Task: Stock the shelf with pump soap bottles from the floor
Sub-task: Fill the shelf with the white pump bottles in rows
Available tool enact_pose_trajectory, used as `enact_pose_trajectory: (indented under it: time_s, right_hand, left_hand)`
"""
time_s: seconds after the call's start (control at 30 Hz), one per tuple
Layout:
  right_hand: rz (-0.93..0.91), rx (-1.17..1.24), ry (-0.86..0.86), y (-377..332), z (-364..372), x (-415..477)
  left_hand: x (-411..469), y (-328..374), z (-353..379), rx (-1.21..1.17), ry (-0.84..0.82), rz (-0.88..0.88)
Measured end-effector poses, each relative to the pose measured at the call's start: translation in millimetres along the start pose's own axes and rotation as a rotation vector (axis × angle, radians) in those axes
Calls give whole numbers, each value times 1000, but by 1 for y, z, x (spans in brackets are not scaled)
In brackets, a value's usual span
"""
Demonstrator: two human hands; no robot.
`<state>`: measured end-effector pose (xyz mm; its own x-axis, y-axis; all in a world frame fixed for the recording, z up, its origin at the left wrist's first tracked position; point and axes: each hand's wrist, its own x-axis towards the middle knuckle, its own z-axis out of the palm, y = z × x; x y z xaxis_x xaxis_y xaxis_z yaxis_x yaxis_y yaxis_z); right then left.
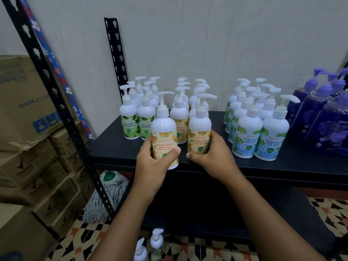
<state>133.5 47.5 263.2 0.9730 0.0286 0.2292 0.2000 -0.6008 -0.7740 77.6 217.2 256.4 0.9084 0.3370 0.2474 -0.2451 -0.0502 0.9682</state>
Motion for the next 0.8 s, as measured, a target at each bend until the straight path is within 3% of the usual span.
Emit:
enact_pose_trajectory:
  time_s: [0.17, 0.33, 0.8]
  right_hand:
    - [5, -50, -65, 6, -6, 0]
    - [-5, -59, -91, 9, -7, 4]
    - [17, 16, -67, 9, -10, 5]
  left_hand:
    - [16, 2, 5, 176, -77, 85]
    - [25, -11, 15, 298, -32, 91]
    - [29, -12, 10, 443, -40, 60]
